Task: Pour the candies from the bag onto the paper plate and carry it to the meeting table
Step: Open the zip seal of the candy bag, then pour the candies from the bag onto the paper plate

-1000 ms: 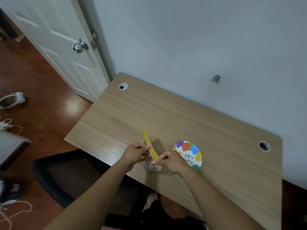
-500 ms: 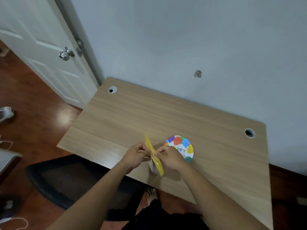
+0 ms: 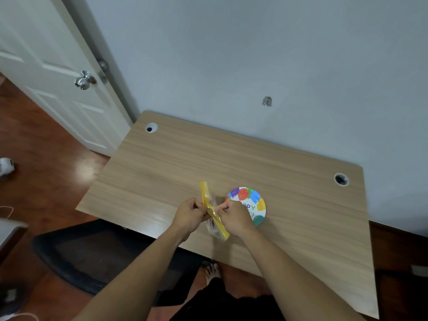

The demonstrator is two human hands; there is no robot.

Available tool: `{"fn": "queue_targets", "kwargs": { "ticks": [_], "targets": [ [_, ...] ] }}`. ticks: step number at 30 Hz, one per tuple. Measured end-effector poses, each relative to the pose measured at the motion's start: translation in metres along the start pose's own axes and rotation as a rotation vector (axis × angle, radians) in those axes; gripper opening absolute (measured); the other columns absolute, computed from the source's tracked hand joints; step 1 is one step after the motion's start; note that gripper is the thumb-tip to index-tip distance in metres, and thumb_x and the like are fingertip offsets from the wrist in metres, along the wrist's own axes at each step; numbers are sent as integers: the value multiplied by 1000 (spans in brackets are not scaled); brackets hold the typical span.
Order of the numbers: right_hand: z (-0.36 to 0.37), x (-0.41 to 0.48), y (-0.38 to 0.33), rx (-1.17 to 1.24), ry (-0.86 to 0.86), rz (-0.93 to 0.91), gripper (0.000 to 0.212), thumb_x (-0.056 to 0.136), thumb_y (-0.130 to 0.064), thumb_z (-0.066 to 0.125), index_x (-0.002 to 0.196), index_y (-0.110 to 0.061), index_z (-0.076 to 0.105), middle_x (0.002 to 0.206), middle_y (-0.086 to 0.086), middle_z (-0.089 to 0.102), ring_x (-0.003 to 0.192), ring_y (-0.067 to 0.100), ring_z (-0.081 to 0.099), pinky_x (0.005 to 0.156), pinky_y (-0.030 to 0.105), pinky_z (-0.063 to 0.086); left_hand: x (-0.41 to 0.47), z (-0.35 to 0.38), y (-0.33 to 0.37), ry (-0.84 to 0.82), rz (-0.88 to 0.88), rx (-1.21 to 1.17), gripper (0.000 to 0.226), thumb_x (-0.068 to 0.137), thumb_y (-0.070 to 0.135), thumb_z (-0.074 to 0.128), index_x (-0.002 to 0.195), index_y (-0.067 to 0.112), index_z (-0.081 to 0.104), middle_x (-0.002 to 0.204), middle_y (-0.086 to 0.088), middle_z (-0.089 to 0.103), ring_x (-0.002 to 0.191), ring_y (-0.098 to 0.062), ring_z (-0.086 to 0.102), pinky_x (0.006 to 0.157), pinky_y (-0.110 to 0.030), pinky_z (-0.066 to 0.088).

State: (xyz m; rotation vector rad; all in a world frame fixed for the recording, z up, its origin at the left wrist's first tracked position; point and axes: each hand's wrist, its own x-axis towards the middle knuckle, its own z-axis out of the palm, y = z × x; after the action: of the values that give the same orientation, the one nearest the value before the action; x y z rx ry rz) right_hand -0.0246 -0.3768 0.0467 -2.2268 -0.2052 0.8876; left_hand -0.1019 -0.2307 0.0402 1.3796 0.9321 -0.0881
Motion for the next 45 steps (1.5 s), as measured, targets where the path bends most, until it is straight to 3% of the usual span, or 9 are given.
{"fn": "queue_targets", "kwargs": {
  "ticks": [3, 6, 10, 23, 31, 35, 39, 42, 45],
  "targets": [
    [-7, 2, -3, 25, 92, 11, 28, 101, -17, 57, 92, -14, 83, 80, -5, 74, 68, 8, 62, 62, 24, 46, 0, 3, 2, 111, -19, -98, 27, 100, 3, 67, 82, 11, 48, 95, -23, 73, 85, -25, 80, 88, -40, 67],
    [-18, 6, 0, 63, 140, 35, 30, 105, -18, 52, 82, -24, 71, 79, -2, 70, 75, 20, 69, 66, 28, 49, -2, 0, 9, 105, -18, -163, 30, 100, 7, 71, 84, 13, 46, 103, -26, 78, 97, -32, 81, 84, -40, 68],
    [-29, 10, 9, 56, 129, 19, 20, 105, -19, 54, 90, -25, 65, 91, -2, 76, 91, 29, 76, 87, 43, 62, 1, -10, 22, 59, 23, 44, 22, 99, 9, 71, 86, 6, 53, 109, -31, 74, 91, -37, 80, 84, -47, 69],
    [-56, -4, -6, -28, 115, -100, 12, 107, -20, 53, 102, -13, 62, 93, 1, 77, 86, 22, 79, 72, 46, 65, 19, -51, 37, 47, 66, 650, 27, 90, 35, 64, 79, 12, 56, 80, -13, 75, 77, -33, 74, 80, -49, 66],
    [-67, -9, -34, 38, -3, -236, 11, 105, -24, 62, 97, -17, 65, 84, -4, 80, 77, 10, 79, 79, 42, 64, 23, -71, 29, -50, -137, 95, 32, 99, 21, 41, 112, 16, 70, 129, -9, 70, 112, -28, 69, 104, -52, 53],
    [-75, -8, -38, 92, -100, -284, 9, 104, -25, 65, 103, -17, 69, 89, 0, 82, 83, 26, 79, 85, 59, 64, 32, -81, 10, -183, 140, 360, 63, 100, 3, 58, 140, 51, 49, 151, -2, 55, 138, -28, 56, 113, -50, 49],
    [-87, -6, -39, 148, -195, -289, 14, 107, -22, 66, 113, -11, 71, 99, 6, 85, 81, 15, 74, 88, 46, 63, 38, -72, 15, -386, 433, 734, 102, 90, 30, 84, 166, 52, 19, 167, 11, 27, 154, -6, 28, 125, -35, 30],
    [-96, -4, -36, 263, -221, -263, 20, 108, -21, 66, 117, -4, 70, 101, 13, 85, 86, 22, 74, 86, 42, 60, 40, -57, 28, -436, 596, 694, 83, 89, 30, 85, 149, 67, 42, 168, 10, 35, 152, -3, 39, 119, -22, 41],
    [-100, 0, -26, 415, -153, -197, 24, 108, -21, 65, 117, 1, 71, 108, 22, 83, 92, 30, 74, 86, 42, 58, 40, -40, 30, -373, 742, 669, 43, 99, 18, 72, 131, 46, 69, 146, 13, 64, 134, -2, 61, 109, -26, 51]
  ]
}}
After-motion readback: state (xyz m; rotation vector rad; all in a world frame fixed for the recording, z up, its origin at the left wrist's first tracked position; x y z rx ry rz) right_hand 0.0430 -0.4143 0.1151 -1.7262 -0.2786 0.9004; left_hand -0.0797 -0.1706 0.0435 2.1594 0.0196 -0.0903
